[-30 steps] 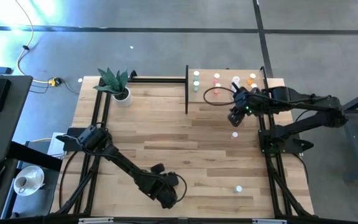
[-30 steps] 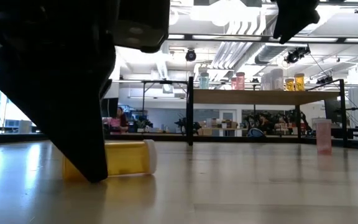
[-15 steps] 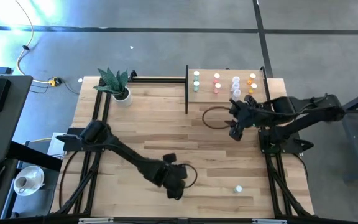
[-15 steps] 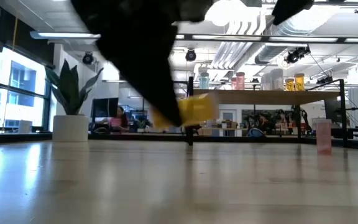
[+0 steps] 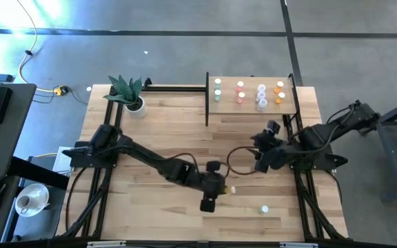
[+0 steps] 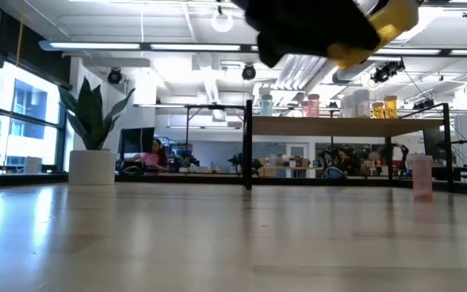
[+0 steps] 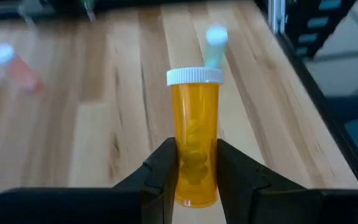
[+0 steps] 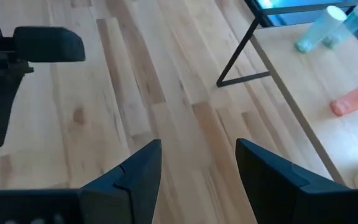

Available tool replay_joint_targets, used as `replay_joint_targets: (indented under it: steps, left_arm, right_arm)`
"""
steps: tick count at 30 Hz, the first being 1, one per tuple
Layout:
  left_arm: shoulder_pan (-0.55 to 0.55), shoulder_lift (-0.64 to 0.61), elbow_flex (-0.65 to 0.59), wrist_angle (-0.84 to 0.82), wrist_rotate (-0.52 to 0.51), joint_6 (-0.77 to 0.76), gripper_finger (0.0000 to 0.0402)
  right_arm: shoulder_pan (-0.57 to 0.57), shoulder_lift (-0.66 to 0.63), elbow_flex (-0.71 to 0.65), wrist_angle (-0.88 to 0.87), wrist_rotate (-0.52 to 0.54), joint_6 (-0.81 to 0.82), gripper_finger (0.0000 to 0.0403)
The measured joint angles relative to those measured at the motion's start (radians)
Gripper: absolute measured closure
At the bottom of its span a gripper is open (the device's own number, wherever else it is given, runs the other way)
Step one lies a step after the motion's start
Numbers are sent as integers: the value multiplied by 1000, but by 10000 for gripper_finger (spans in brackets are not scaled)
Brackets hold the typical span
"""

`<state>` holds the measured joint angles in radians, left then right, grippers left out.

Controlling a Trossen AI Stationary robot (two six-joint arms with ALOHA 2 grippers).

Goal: Pick and place medicine bottles onto shelf by color
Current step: Put the yellow pill bottle on the shelf aligned with the other yellow pill bottle

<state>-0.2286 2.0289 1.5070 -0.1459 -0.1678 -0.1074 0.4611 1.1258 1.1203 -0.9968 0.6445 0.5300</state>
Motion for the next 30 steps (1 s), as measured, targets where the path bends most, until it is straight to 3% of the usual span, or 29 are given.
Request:
replay_joint_targets:
  steps: [7,12,23,30]
  left_arm:
    - [59,0,0,111,18,66,321]
    - [93,-1,-58,201,103,36,321]
    - [143,0,-257,438,186,-39,321]
    - [179,-74,-374,529,241,-65,321]
  right_arm:
    - [128,1,-25,21,214,50,206]
    - [197,0,-25,13,335,103,206]
    - [223,96,-25,15,370,150,206]
    - [223,172,-24,15,369,146,206]
